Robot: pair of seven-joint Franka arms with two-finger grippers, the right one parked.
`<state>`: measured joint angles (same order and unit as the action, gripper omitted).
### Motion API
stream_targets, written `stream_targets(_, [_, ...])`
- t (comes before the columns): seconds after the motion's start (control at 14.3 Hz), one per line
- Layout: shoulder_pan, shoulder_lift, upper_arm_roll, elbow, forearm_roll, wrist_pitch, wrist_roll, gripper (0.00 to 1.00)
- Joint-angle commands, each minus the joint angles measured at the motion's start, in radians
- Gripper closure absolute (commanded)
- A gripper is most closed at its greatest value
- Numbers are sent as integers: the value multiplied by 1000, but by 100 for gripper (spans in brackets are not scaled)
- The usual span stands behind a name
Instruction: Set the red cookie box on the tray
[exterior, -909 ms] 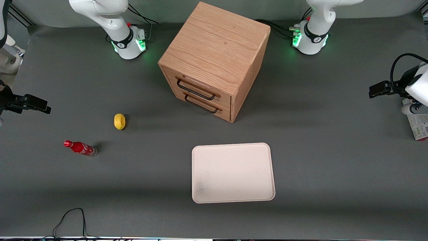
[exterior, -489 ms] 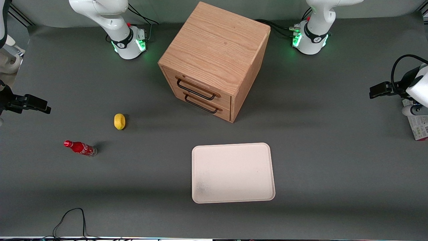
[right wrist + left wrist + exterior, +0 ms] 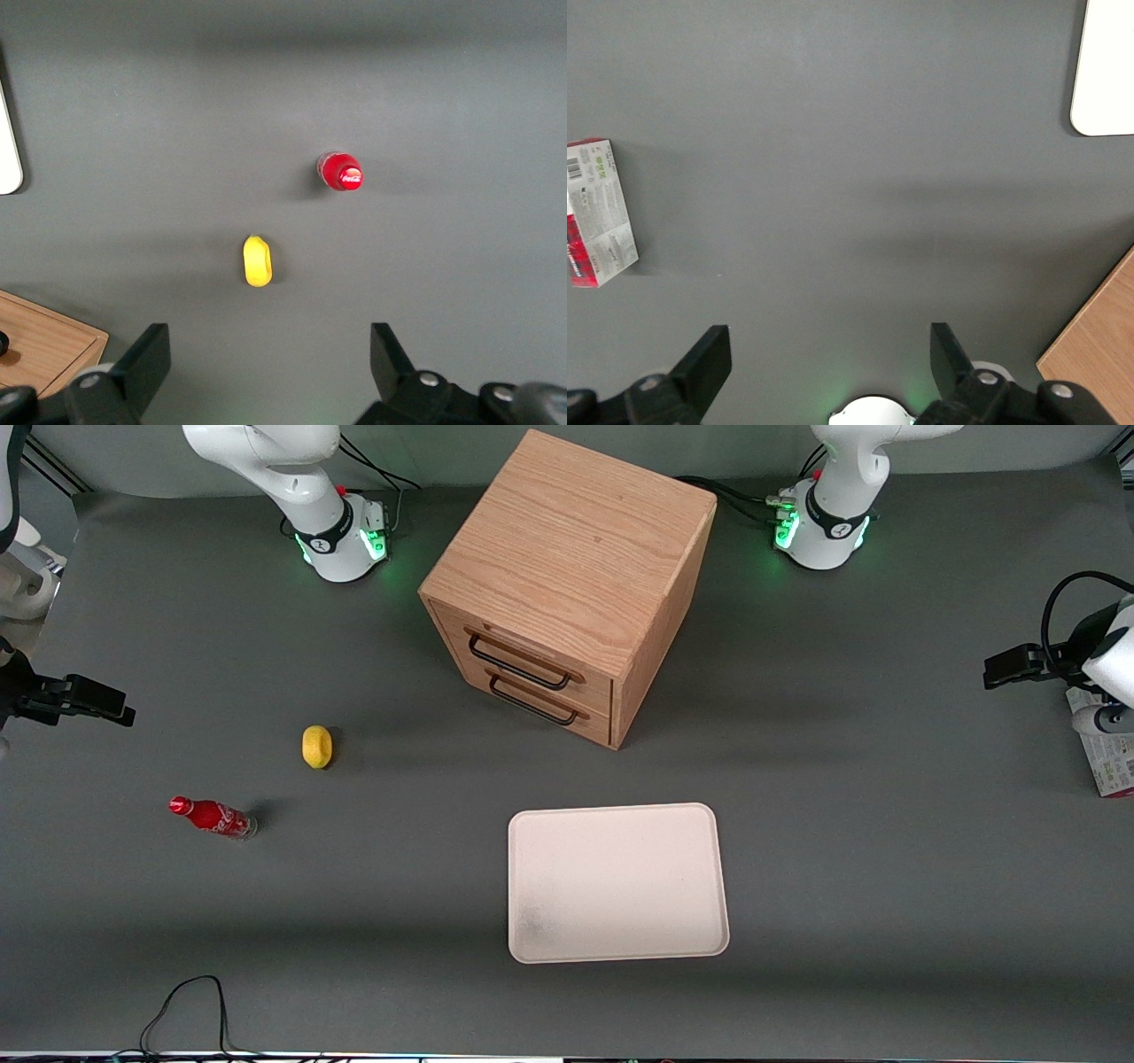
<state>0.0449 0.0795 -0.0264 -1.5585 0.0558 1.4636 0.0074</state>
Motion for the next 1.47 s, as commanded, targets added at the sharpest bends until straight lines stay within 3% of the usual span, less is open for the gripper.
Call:
stream_targets(0.0, [10, 9, -4, 28, 10, -31, 5, 0])
stream_targets(0.49, [21, 17, 0, 26, 16, -55, -9, 0])
stream_targets(0.84, [101, 52, 8, 28, 36, -34, 58, 0])
stream_targets(1.19, [338, 83, 8, 26, 107, 33, 433, 0])
stream_targets(1.4, [524, 132, 8, 60, 108, 102, 694, 0])
